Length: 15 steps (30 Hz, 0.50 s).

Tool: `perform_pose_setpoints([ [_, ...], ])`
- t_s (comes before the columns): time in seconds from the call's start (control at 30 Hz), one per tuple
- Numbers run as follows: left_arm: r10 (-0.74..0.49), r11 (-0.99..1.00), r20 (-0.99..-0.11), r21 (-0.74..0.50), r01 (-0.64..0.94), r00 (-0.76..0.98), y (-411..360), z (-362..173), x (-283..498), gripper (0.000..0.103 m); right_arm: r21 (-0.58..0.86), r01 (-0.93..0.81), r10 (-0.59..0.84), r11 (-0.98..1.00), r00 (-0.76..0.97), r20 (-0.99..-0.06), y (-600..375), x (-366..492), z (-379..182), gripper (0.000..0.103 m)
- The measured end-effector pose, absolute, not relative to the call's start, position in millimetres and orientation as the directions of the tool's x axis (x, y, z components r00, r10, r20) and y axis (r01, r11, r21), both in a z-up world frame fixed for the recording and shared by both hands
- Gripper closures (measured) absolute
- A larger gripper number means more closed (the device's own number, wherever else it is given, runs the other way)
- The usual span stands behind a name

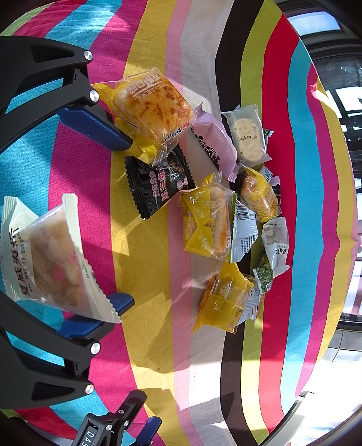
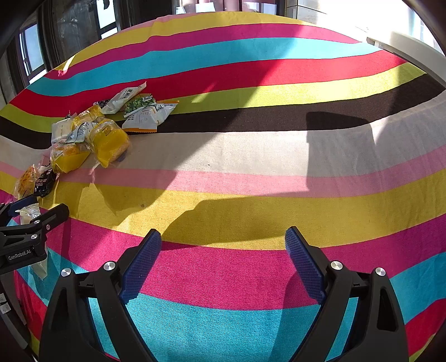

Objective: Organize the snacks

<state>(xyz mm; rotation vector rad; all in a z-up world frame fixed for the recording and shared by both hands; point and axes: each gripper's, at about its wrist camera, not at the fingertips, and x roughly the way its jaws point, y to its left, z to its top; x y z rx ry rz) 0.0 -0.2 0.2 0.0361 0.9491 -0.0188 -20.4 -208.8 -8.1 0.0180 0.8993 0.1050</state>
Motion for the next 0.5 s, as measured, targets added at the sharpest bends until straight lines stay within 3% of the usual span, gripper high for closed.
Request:
perform_pose_setpoints([
  [0.5, 0.000, 0.999, -0.813, 0.023, 0.032, 0.583, -0.3, 0.2, -0.1, 0.001, 0.060, -0.084, 0.099, 0.995, 0.617, -0.780, -208.4, -20.6, -7.6, 0.016],
])
